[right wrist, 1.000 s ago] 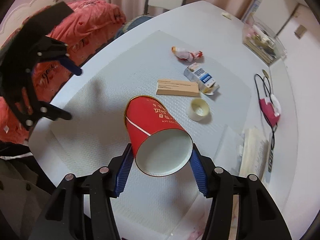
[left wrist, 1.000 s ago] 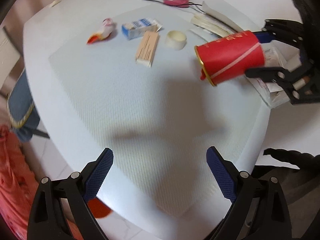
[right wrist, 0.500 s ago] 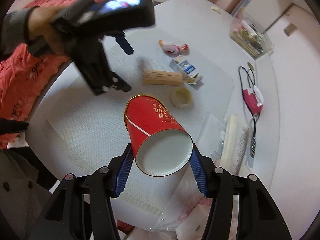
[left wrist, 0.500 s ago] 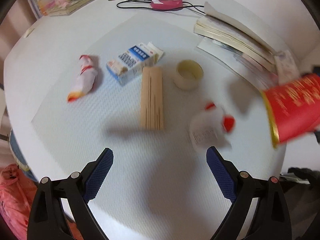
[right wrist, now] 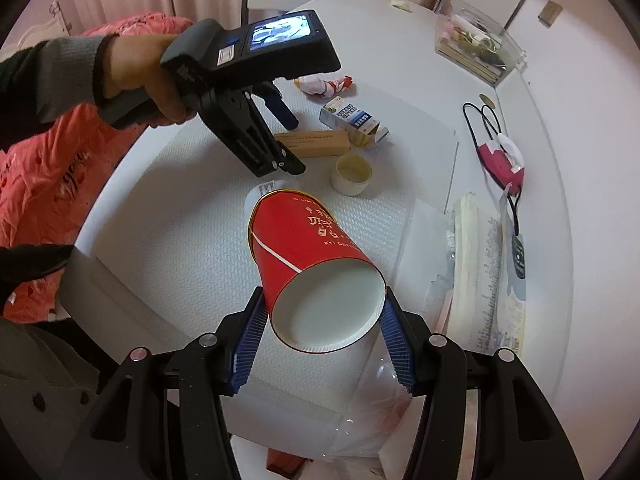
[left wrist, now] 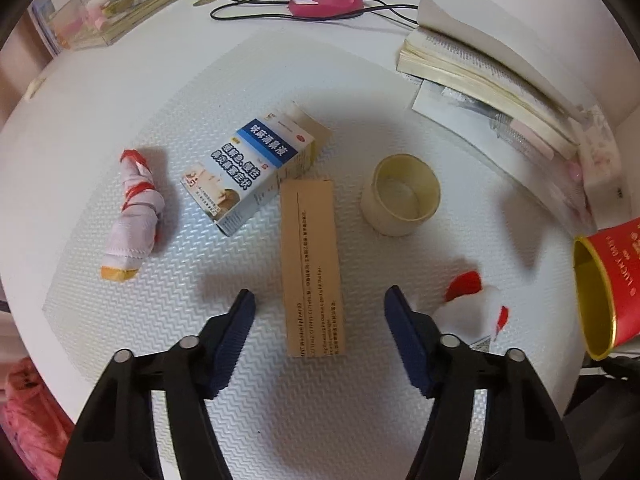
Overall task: Collect trash
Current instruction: 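Grasp the wooden stick box with the left tool while the right tool holds the red cup, then carry the wooden box and red cup down over the orange bin, then open the left tool over the bin while the right tool drops the red cup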
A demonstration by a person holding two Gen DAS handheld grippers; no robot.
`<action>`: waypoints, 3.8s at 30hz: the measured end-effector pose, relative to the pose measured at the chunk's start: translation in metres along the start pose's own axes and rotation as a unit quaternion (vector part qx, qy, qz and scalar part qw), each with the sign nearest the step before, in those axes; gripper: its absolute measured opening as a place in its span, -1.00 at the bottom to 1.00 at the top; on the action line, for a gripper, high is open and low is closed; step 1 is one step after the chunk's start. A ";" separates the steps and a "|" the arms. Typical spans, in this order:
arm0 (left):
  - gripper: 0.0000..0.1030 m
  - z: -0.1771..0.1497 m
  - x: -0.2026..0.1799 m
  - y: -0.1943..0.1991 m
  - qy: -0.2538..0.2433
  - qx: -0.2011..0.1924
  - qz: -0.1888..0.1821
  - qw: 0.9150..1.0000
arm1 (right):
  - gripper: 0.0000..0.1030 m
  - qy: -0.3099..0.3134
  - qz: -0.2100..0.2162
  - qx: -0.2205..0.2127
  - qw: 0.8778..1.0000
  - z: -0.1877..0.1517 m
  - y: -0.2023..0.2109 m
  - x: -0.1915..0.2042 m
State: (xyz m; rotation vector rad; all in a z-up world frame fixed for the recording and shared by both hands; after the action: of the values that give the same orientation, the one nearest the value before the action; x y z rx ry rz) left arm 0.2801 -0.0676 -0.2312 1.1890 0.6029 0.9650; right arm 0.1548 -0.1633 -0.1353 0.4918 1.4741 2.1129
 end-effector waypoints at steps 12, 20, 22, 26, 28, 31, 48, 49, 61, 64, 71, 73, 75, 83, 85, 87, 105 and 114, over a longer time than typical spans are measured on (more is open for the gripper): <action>-0.44 -0.024 -0.008 0.029 0.015 -0.012 0.011 1.000 | 0.09 -0.026 0.032 -0.020 0.999 0.000 -0.006 0.000; -0.44 -0.075 -0.023 0.087 0.027 -0.029 0.010 0.999 | 0.09 -0.056 0.088 -0.047 0.993 -0.003 -0.006 0.010; -0.44 -0.089 -0.025 0.096 0.032 -0.031 0.014 0.999 | 0.09 -0.055 0.095 -0.050 0.993 -0.003 -0.007 0.016; -0.44 -0.122 -0.028 0.115 0.044 -0.036 0.017 0.998 | 0.09 -0.053 0.109 -0.060 0.991 0.000 -0.004 0.026; -0.44 -0.130 -0.033 0.120 0.050 -0.036 0.022 0.998 | 0.09 -0.052 0.115 -0.064 0.990 0.001 -0.003 0.030; -0.44 -0.144 -0.034 0.128 0.063 -0.033 0.027 0.997 | 0.09 -0.045 0.127 -0.069 0.988 0.004 0.000 0.039; -0.44 -0.238 -0.013 0.177 0.161 -0.028 0.073 0.984 | 0.09 0.048 0.187 -0.079 0.978 0.054 0.004 0.123; -0.44 -0.244 -0.011 0.179 0.167 -0.027 0.074 0.983 | 0.09 0.053 0.190 -0.078 0.977 0.057 0.003 0.129; -0.44 -0.330 0.023 0.191 0.251 -0.014 0.092 0.964 | 0.09 0.126 0.236 -0.058 0.962 0.108 -0.023 0.239; -0.44 -0.356 0.034 0.190 0.273 -0.007 0.091 0.958 | 0.09 0.134 0.245 -0.054 0.959 0.121 -0.034 0.265; -0.44 -0.412 0.067 0.172 0.318 0.013 0.081 0.944 | 0.09 0.135 0.268 -0.028 0.954 0.151 -0.080 0.331; -0.44 -0.425 0.076 0.163 0.326 0.020 0.080 0.942 | 0.09 0.134 0.269 -0.018 0.954 0.157 -0.096 0.345; -0.44 -0.437 0.087 0.153 0.333 0.027 0.077 0.939 | 0.09 0.128 0.270 -0.003 0.954 0.161 -0.117 0.357; -0.44 -0.473 0.121 0.100 0.354 0.041 0.049 0.933 | 0.09 0.105 0.247 0.045 0.962 0.171 -0.207 0.383; -0.44 -0.479 0.126 0.082 0.356 0.047 0.039 0.932 | 0.09 0.099 0.240 0.057 0.964 0.172 -0.230 0.386; -0.44 -0.484 0.129 0.066 0.357 0.052 0.030 0.932 | 0.10 0.095 0.237 0.070 0.964 0.173 -0.257 0.393; -0.10 -0.506 0.145 -0.006 0.374 0.073 0.012 0.924 | 0.20 0.056 0.220 0.118 0.967 0.174 -0.366 0.412; -0.10 -0.496 0.144 0.013 0.368 0.074 0.019 0.927 | 0.20 0.055 0.236 0.092 0.966 0.181 -0.322 0.405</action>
State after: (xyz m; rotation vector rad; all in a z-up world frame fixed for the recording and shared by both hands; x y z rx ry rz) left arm -0.0603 0.3015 -0.3515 0.9446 1.2680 1.4271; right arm -0.0037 0.3034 -0.3737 0.8825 1.7641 2.4018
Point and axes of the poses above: each gripper's, at about its wrist camera, not at the fingertips, and y roughly against the way its jaws point, x to its left, z to its top, the point moved 4 cm from there along -y, roughly the way its jaws point, and after that the axes turned 7 degrees about z, right-handed, at the moved point
